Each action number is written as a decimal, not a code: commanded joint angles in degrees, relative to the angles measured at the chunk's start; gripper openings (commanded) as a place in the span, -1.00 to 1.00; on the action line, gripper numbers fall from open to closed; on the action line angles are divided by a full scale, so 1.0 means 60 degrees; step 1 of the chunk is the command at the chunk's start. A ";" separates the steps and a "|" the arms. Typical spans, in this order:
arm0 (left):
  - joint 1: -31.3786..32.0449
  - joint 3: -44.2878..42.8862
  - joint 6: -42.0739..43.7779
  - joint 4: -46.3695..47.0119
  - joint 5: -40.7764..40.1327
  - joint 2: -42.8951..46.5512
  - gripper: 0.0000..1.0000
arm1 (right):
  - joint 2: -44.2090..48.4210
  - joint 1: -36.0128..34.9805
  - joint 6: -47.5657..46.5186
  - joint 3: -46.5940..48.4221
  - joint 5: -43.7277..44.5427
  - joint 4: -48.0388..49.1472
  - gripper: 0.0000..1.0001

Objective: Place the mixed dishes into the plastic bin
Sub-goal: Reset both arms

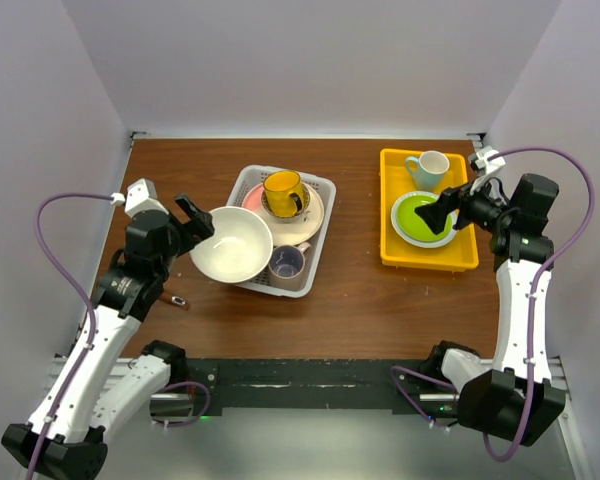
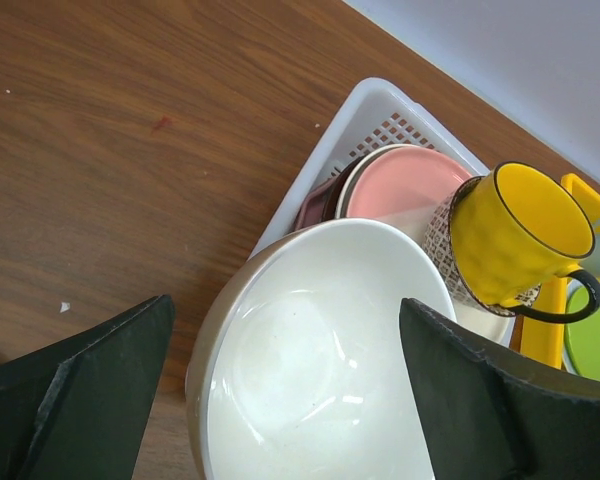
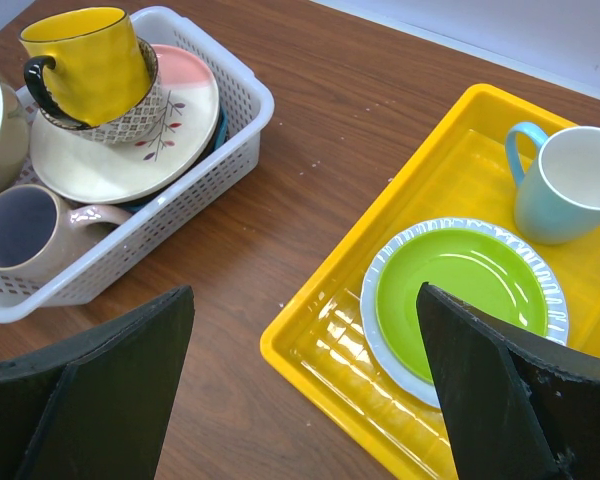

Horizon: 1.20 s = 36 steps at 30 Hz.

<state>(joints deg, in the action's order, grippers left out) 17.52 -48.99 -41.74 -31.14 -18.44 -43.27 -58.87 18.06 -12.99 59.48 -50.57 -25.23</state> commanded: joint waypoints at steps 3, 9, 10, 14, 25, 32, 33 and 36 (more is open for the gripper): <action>-0.0005 -0.0609 0.0569 0.0092 0.0230 0.0063 1.00 | 0.0027 0.0051 0.0027 -0.0026 -0.0215 0.0280 0.94; -0.0005 -0.0901 0.1023 0.0150 0.0553 0.0194 1.00 | 0.0027 0.0051 0.0027 -0.0026 -0.0230 0.0280 0.95; -0.0005 -0.0945 0.1168 0.0165 0.0611 0.0209 1.00 | 0.0027 0.0051 0.0027 -0.0012 -0.0215 0.0280 0.94; -0.0005 -0.1121 0.1521 0.0238 0.0948 0.0238 1.00 | 0.0012 0.0051 0.0027 -0.0012 -0.0230 0.0280 0.95; -0.0005 -0.1546 0.2561 0.0457 0.1607 0.0195 1.00 | 0.0012 0.0051 0.0042 -0.0026 -0.0230 0.0295 0.95; -0.0005 -0.1751 0.3161 0.0706 0.1973 0.0136 1.00 | 0.0041 0.0051 0.0042 -0.0041 -0.0215 0.0324 0.95; -0.0005 -0.1781 0.3264 0.0736 0.1989 0.0121 1.00 | 0.0027 0.0051 0.0042 -0.0055 -0.0229 0.0324 0.95; -0.0005 -0.1766 0.3425 0.0838 0.2033 0.0121 1.00 | 0.0056 0.0051 0.0042 -0.0041 -0.0230 0.0309 0.95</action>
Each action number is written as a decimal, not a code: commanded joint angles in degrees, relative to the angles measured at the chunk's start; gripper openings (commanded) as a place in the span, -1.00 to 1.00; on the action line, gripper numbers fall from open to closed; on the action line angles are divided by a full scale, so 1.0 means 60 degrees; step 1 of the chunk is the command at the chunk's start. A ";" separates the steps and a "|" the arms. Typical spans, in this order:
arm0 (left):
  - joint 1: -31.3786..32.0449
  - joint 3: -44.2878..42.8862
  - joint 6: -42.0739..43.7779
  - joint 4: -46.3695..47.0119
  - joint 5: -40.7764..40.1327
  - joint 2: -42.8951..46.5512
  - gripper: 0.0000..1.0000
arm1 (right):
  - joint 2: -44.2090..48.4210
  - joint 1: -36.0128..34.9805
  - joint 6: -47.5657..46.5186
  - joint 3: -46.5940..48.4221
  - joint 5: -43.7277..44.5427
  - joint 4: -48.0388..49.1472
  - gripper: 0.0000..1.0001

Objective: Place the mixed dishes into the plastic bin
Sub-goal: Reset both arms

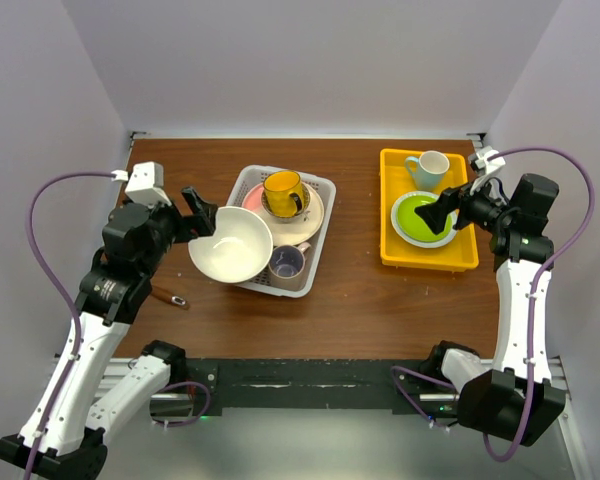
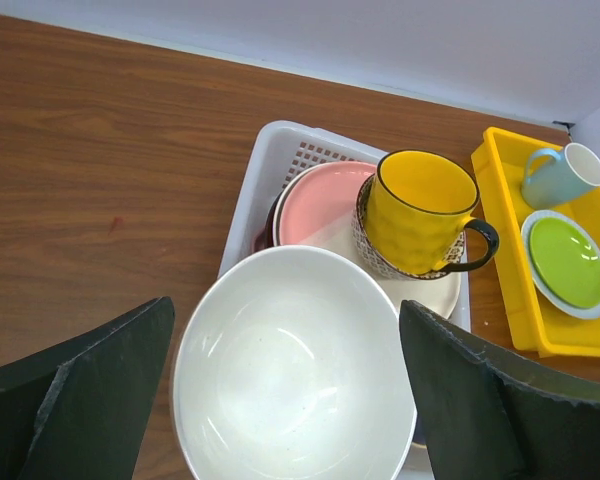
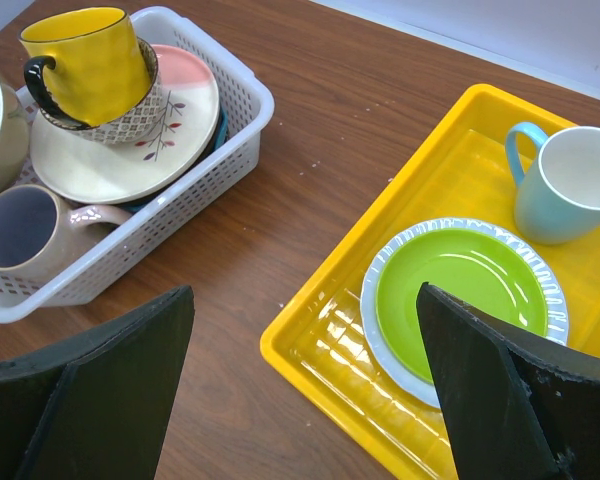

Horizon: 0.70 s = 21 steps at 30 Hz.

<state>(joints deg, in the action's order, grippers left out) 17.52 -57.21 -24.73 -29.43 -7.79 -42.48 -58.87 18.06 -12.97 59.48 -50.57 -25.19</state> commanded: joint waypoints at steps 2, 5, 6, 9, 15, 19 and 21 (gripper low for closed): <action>-0.0005 -0.0382 0.0664 0.0613 0.0288 -0.0025 1.00 | 0.0071 0.0051 0.0038 -0.0055 -0.0230 0.0302 0.95; -0.0005 -0.0323 0.0811 0.0744 0.0332 0.0019 1.00 | 0.0100 0.0065 0.0038 -0.0055 -0.0230 0.0302 0.95; -0.0005 -0.0265 0.0898 0.0788 0.0346 0.0048 1.00 | 0.0129 0.0051 0.0038 -0.0027 -0.0215 0.0302 0.94; -0.0005 -0.0162 0.1016 0.0964 0.0376 0.0092 1.00 | 0.0144 0.0051 0.0053 0.0047 -0.0142 0.0273 0.95; -0.0005 -0.0089 0.1119 0.1126 0.0376 0.0151 1.00 | 0.0100 0.0051 0.0067 0.0412 -0.0113 -0.0005 0.96; -0.0005 -0.0089 0.1236 0.1170 0.0376 0.0239 1.00 | 0.0056 0.0051 -0.0064 0.0632 -0.0098 -0.0254 0.96; -0.0005 -0.0089 0.1280 0.1170 0.0376 0.0297 1.00 | 0.0027 0.0065 -0.0182 0.0808 0.0004 -0.0416 0.96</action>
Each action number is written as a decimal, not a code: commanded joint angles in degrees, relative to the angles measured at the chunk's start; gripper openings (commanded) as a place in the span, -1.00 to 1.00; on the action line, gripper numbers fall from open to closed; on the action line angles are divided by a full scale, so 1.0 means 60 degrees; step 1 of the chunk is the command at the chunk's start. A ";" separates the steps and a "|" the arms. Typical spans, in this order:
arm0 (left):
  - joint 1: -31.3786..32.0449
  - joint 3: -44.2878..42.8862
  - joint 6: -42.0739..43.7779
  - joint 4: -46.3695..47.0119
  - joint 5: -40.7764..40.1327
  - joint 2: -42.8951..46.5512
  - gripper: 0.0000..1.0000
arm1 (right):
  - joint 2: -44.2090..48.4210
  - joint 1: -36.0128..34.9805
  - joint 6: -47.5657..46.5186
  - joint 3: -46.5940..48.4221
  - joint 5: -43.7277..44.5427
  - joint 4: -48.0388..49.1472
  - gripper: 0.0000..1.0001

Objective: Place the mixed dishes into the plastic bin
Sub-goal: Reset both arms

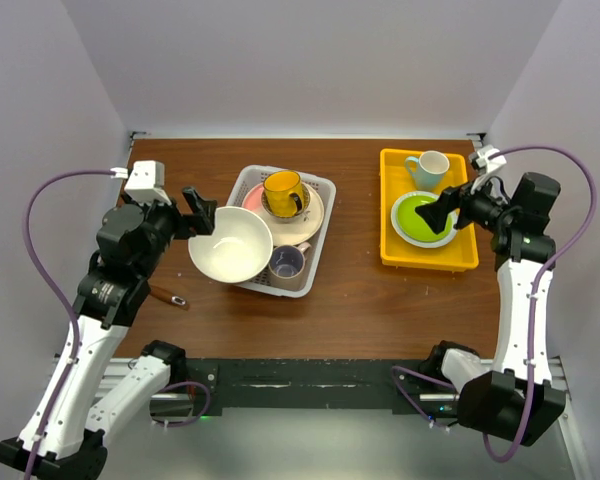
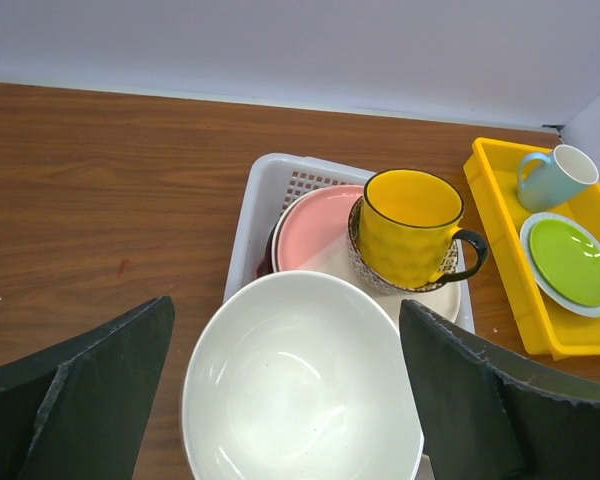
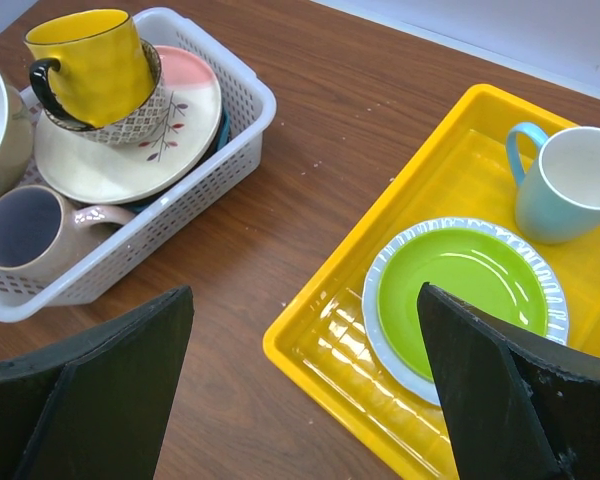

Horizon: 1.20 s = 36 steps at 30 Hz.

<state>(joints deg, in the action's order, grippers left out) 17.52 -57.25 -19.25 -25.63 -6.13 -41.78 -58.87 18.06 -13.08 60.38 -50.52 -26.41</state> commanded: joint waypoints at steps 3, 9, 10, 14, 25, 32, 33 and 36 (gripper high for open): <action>-0.0005 -0.0067 0.0410 0.0536 0.0070 0.0225 1.00 | -0.0003 0.0051 -0.0251 0.0878 0.0144 -0.0387 0.96; -0.0005 0.0065 0.0293 0.0609 0.0128 0.0400 1.00 | -0.0046 0.0065 -0.0033 0.1288 0.0598 -0.0593 0.96; -0.0005 0.0079 0.0292 0.0609 0.0143 0.0430 1.00 | -0.0046 0.0051 0.0041 0.1333 0.0656 -0.0578 0.96; -0.0005 0.0138 0.0234 0.0595 0.0201 0.0591 1.00 | 0.0026 0.0051 0.0524 0.1450 0.1022 -0.0447 0.96; -0.0005 0.0065 0.0131 0.0507 0.0333 0.0781 1.00 | 0.0305 0.0051 0.1125 0.1729 0.1594 -0.0256 0.96; -0.0005 -0.0052 0.0087 0.0419 0.0421 0.0840 1.00 | 0.0378 0.0051 0.1199 0.1787 0.1609 -0.0271 0.97; -0.0019 -0.0067 0.0087 0.0419 0.0421 0.0840 1.00 | 0.0393 0.0051 0.1199 0.1773 0.1609 -0.0271 0.97; -0.0005 -0.0125 0.0087 0.0375 0.0421 0.0855 1.00 | 0.0437 0.0051 0.1228 0.1787 0.1609 -0.0270 0.96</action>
<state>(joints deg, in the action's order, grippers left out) 17.52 -56.40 -18.44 -24.88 -4.47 -37.15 -57.65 18.06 -6.87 68.66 -41.45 -29.12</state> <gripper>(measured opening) 0.997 0.982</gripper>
